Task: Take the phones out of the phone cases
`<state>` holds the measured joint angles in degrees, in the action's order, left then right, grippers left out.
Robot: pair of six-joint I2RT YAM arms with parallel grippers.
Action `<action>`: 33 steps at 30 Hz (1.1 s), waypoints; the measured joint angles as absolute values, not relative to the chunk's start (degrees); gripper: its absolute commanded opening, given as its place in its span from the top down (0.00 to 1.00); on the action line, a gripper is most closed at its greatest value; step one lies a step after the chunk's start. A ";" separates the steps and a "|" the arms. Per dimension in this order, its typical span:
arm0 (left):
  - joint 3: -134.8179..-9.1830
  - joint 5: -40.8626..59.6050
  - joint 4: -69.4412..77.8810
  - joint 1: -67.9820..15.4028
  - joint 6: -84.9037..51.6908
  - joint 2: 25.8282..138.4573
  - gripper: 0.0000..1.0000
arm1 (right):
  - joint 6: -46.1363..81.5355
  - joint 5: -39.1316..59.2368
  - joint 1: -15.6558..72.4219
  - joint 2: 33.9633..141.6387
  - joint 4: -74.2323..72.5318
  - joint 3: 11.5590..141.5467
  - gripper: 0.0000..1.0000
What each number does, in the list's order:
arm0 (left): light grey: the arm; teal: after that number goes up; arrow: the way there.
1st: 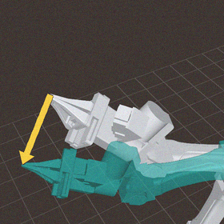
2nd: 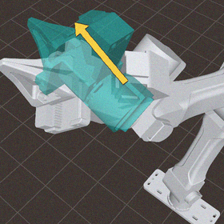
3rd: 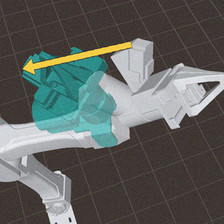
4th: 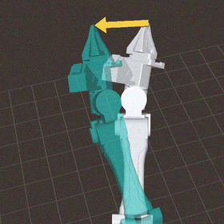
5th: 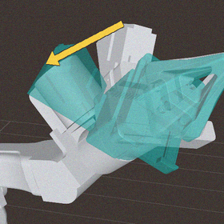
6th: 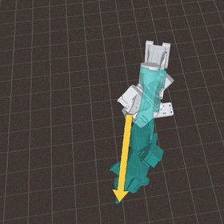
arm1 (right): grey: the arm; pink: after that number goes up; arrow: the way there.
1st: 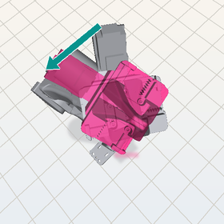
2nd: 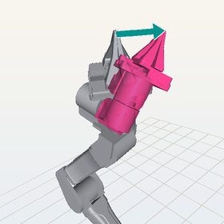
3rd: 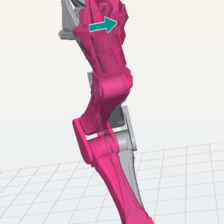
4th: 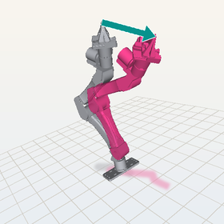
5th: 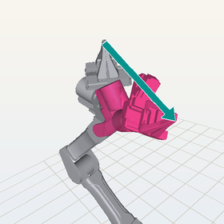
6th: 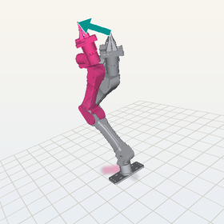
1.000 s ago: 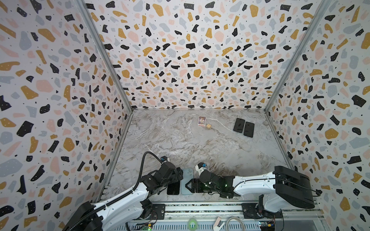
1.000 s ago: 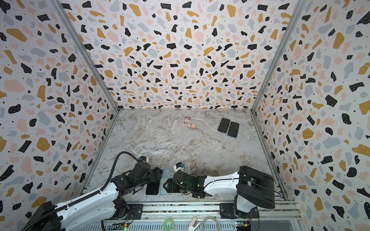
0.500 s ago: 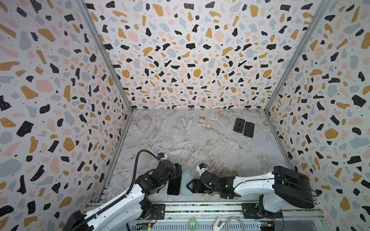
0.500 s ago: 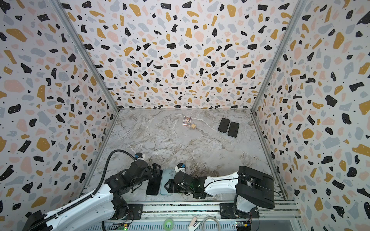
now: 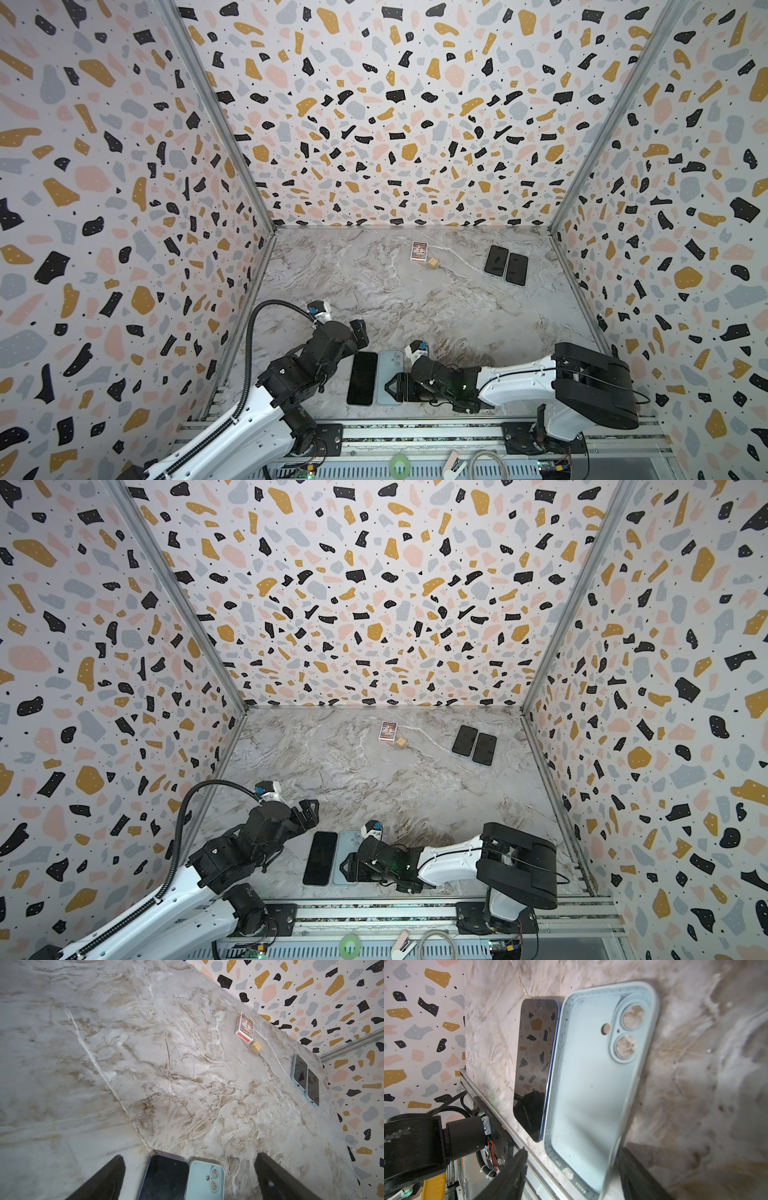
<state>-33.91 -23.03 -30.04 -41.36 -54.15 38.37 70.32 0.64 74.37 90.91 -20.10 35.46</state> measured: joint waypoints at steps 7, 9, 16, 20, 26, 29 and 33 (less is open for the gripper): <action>-35.66 -24.64 -32.69 -41.34 -53.80 36.53 0.00 | 69.82 0.73 74.19 92.44 -20.21 36.99 0.29; -35.90 -24.77 -32.95 -41.34 -53.74 36.18 0.00 | 69.67 0.84 74.11 92.73 -20.23 37.28 0.29; -36.42 -25.04 -33.47 -41.34 -53.56 35.73 0.00 | 68.79 0.80 73.36 92.79 -19.97 37.76 0.22; -36.84 -25.89 -33.56 -41.34 -53.12 35.75 0.01 | 67.29 -0.40 72.42 89.73 -16.88 37.76 0.13; -42.65 -28.58 -34.00 -41.36 -47.77 35.66 0.00 | 62.06 -4.82 70.50 76.29 -5.85 38.61 0.06; -45.80 -28.99 -30.92 -41.34 -42.48 34.57 0.01 | 58.70 -7.31 66.85 69.69 3.25 41.58 0.04; -49.67 -27.62 -26.00 -41.34 -35.09 34.22 0.00 | 54.61 -10.81 58.28 63.18 15.03 46.30 0.03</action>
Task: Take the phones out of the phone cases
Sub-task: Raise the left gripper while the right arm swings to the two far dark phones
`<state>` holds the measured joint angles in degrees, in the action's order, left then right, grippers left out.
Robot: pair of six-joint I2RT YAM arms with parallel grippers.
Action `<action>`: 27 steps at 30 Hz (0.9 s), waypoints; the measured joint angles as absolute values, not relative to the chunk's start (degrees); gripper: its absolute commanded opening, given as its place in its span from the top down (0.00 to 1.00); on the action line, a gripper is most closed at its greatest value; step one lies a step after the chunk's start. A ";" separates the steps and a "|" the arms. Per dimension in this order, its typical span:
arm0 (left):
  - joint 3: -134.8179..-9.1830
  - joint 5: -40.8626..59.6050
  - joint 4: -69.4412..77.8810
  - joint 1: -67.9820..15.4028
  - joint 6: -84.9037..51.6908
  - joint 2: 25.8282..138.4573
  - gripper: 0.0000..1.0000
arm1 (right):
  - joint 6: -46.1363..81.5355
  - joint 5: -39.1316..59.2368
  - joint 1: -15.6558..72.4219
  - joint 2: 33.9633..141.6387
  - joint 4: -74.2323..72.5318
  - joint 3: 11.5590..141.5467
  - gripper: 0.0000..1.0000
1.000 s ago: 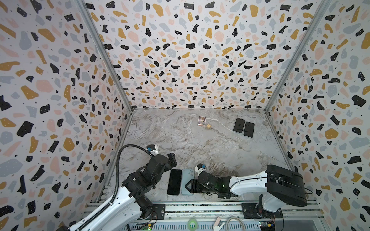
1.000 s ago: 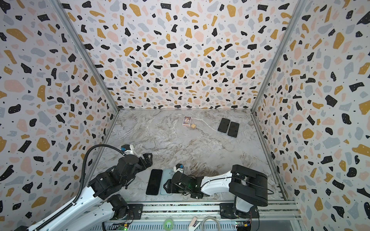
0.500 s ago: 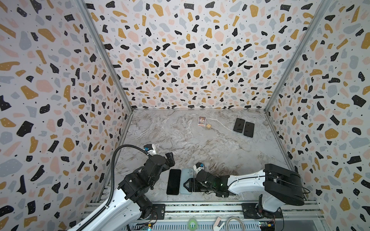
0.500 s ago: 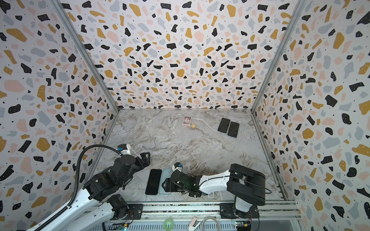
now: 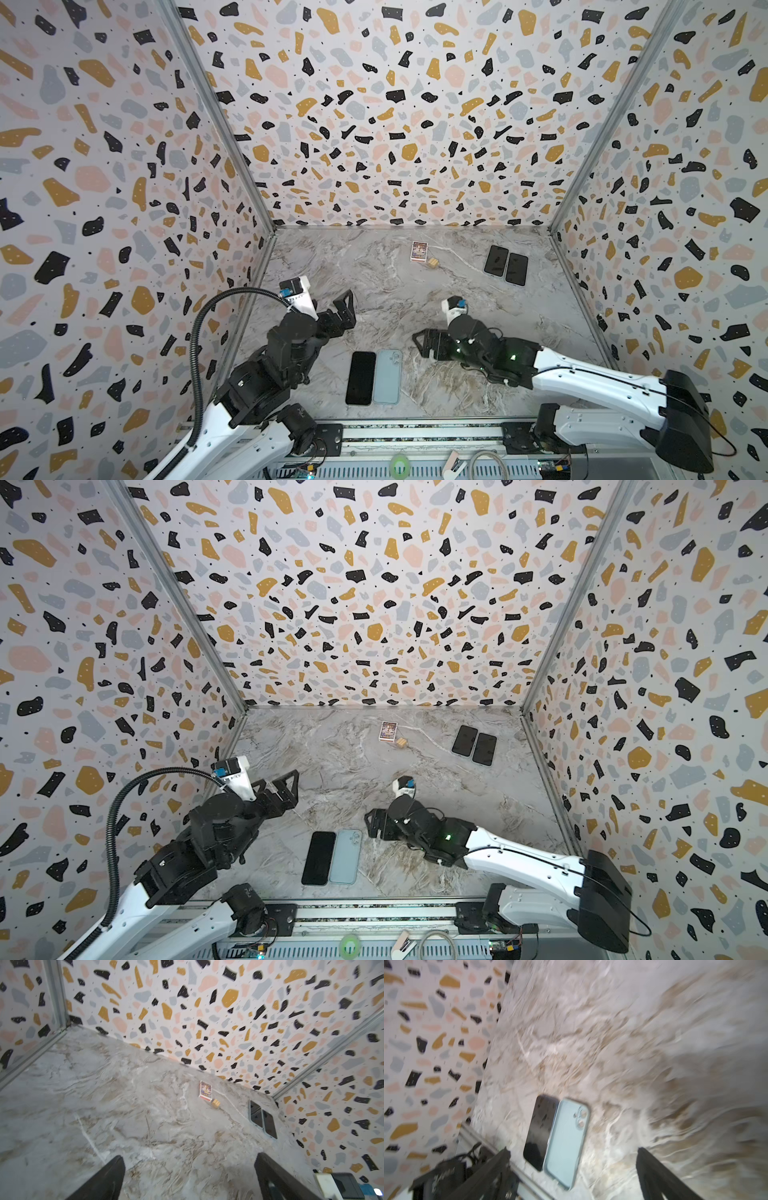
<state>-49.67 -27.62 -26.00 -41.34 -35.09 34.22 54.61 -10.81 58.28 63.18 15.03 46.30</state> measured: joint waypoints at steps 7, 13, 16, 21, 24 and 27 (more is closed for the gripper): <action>-55.20 -21.15 -17.63 -41.34 -24.36 40.84 0.00 | 44.95 -14.66 38.63 61.80 29.30 55.77 0.01; -53.47 -16.27 -14.41 -41.34 -20.88 43.33 0.00 | 36.71 -16.38 24.45 70.37 32.86 63.09 0.01; -52.42 -15.25 -13.91 -41.34 -20.14 42.92 0.01 | 32.60 -16.08 18.59 75.81 32.58 65.76 0.01; -52.10 -15.27 -14.24 -41.34 -19.20 41.60 0.01 | 26.50 -14.74 11.46 83.31 30.76 68.60 0.02; -52.10 -15.31 -15.44 -41.34 -18.74 40.47 0.01 | 23.77 -13.13 8.25 87.70 29.17 70.43 0.03; -52.10 -15.53 -16.80 -41.34 -18.57 39.35 0.00 | 21.52 -11.92 5.93 91.88 27.20 70.89 0.04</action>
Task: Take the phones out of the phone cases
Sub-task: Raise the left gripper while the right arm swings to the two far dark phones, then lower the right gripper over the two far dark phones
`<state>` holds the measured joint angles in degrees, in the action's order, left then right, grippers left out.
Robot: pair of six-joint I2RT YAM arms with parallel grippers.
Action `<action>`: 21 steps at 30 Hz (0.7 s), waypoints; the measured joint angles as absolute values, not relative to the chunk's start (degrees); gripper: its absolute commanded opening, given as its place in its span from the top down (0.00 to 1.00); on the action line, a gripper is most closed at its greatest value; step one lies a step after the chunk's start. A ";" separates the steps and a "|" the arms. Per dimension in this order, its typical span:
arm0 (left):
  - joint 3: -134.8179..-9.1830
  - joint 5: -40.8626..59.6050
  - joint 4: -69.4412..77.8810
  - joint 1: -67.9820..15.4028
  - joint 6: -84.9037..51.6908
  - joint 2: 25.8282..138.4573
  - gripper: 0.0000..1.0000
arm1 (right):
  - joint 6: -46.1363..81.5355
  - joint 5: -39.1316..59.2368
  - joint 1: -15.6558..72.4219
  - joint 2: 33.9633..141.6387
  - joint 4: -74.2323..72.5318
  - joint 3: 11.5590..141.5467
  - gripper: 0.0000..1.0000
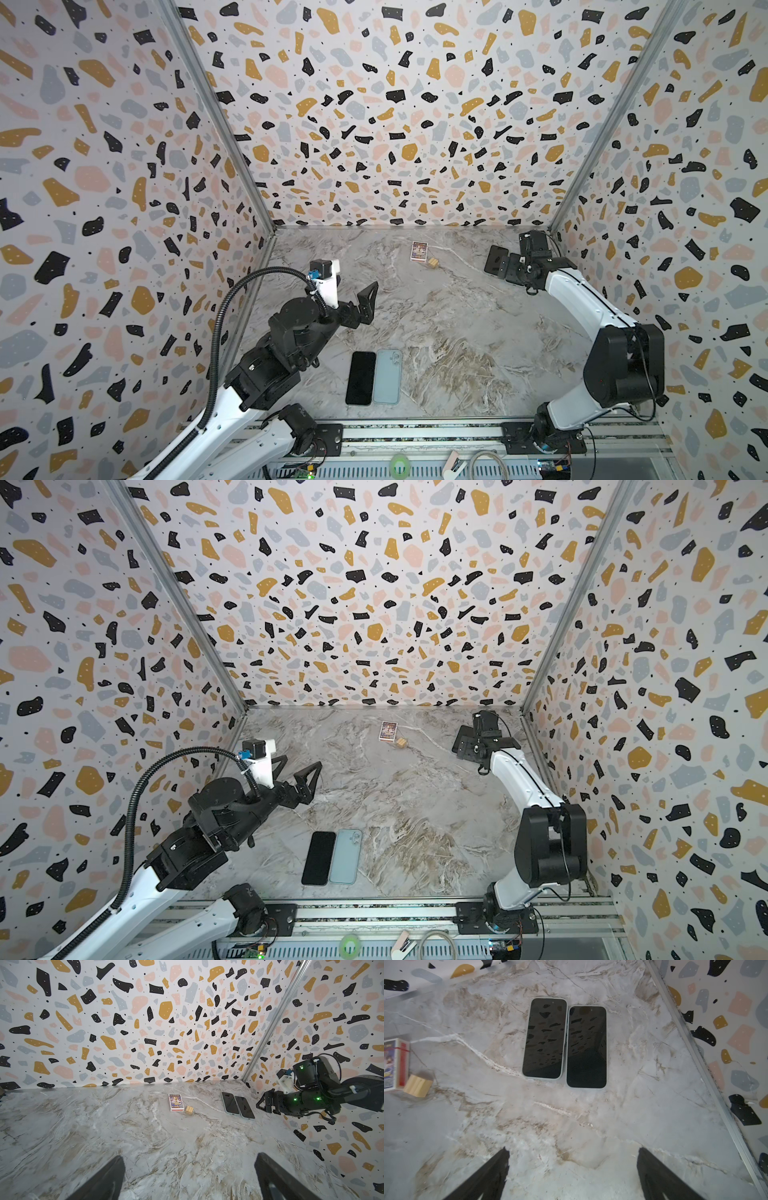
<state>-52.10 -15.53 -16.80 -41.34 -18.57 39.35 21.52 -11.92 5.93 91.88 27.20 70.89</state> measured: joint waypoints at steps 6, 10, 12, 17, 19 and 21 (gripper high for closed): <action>-52.23 -17.04 -20.14 -41.34 -18.02 37.34 0.00 | 18.17 -9.74 2.90 99.94 25.02 71.66 0.05; -52.64 -18.31 -21.82 -41.34 -17.17 36.40 0.00 | 16.62 -8.40 1.65 104.55 23.99 72.40 0.07; -53.04 -18.98 -22.52 -41.34 -16.88 36.29 0.00 | 16.23 -8.05 1.17 106.61 23.53 73.30 0.08; -53.23 -20.25 -22.94 -41.34 -16.05 36.32 0.00 | 15.70 -6.98 0.45 109.89 22.44 75.75 0.11; -53.23 -20.51 -23.00 -41.34 -15.79 36.32 0.00 | 15.46 -6.79 0.32 111.44 22.26 77.43 0.12; -53.23 -20.91 -23.16 -41.36 -15.62 36.32 0.00 | 15.27 -6.70 0.21 112.79 22.15 78.76 0.12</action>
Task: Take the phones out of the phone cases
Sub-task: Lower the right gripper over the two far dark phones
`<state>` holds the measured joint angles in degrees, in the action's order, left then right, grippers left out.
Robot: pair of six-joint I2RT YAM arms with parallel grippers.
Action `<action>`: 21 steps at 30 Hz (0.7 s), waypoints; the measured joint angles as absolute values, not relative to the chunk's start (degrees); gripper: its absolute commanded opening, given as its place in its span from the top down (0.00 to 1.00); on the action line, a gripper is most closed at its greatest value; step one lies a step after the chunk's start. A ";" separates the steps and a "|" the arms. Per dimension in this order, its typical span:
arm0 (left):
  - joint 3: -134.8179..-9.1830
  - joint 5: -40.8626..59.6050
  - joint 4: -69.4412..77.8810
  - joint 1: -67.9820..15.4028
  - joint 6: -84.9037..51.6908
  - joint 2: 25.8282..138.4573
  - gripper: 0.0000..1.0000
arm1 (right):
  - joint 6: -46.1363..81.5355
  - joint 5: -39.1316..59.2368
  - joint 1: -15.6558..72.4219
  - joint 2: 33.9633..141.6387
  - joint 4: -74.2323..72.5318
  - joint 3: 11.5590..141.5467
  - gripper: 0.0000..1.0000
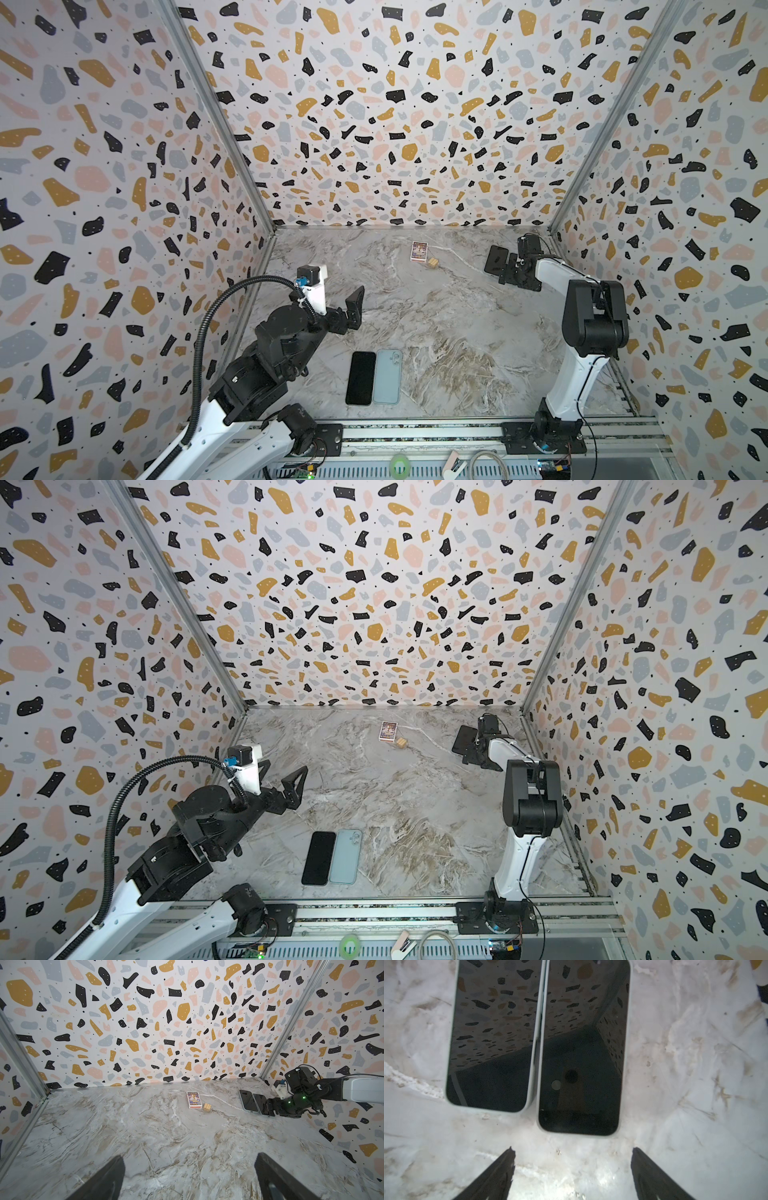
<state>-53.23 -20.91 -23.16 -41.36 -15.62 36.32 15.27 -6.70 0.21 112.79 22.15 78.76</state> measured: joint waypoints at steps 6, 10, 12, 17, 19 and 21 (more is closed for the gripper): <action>-53.23 -22.11 -23.57 -41.34 -15.11 36.34 0.00 | 14.94 -6.87 0.05 115.48 22.15 80.12 0.13; -53.23 -22.76 -23.94 -41.34 -14.72 36.34 0.00 | 14.83 -6.85 -0.14 115.90 22.26 80.12 0.14; -53.23 -23.09 -24.12 -41.34 -14.55 36.34 0.01 | 14.72 -6.85 -0.30 115.98 22.26 80.12 0.14; -53.23 -23.59 -24.47 -41.34 -14.28 36.21 0.01 | 14.59 -6.87 -0.82 115.98 22.24 80.12 0.16; -53.23 -23.86 -24.49 -41.34 -14.13 36.10 0.00 | 14.52 -6.90 -0.93 116.11 22.24 80.12 0.16; -53.23 -24.29 -24.51 -41.34 -14.11 35.92 0.00 | 14.46 -6.87 -1.02 116.46 22.22 80.14 0.16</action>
